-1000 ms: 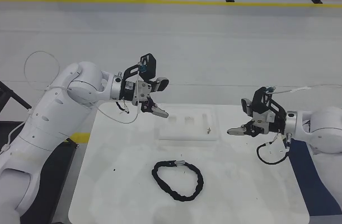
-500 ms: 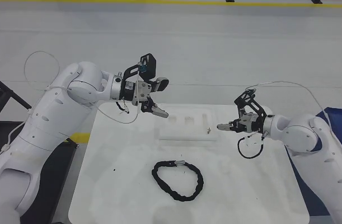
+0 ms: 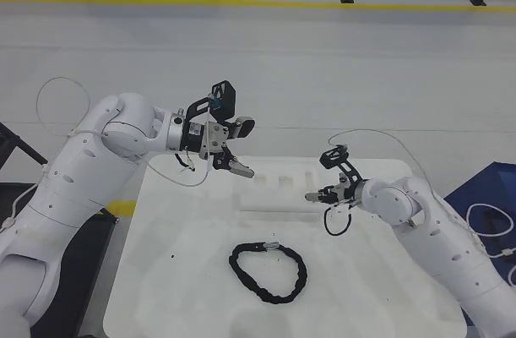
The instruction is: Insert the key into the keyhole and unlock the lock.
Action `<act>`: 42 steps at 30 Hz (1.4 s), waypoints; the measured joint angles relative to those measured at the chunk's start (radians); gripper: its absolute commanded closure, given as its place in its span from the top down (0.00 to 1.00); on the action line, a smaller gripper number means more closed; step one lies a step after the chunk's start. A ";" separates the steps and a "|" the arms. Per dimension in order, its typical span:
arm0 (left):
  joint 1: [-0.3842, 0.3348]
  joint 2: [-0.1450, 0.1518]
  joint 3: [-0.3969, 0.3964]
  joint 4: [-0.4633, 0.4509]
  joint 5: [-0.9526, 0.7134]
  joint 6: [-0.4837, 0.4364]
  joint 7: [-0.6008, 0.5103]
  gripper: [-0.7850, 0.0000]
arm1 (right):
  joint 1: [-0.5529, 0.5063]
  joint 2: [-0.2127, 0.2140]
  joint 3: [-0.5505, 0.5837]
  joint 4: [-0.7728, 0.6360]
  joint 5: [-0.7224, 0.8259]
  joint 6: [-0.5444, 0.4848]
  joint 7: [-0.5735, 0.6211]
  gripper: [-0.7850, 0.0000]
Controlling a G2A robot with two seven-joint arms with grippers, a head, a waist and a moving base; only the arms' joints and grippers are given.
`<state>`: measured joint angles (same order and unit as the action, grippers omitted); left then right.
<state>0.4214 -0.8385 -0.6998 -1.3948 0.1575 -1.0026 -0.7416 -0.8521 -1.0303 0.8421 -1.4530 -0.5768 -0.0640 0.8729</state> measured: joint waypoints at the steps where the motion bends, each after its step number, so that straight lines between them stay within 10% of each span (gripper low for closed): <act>1: 0.000 0.000 0.000 0.000 0.000 0.000 0.000 1.00 | 0.007 -0.007 -0.014 0.013 0.003 0.013 -0.002 1.00; 30: 0.000 0.000 0.000 0.000 0.000 0.000 0.000 1.00 | 0.229 -0.194 -0.249 0.429 0.108 -0.047 0.058 1.00; 42: 0.000 0.000 0.000 0.000 0.000 0.000 0.000 1.00 | 0.272 -0.243 -0.279 0.541 0.088 -0.015 0.066 0.56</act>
<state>0.4214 -0.8386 -0.6998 -1.3948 0.1575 -1.0026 -0.7416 -0.5801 -1.2735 0.5626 -0.9118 -0.4884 -0.0787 0.9386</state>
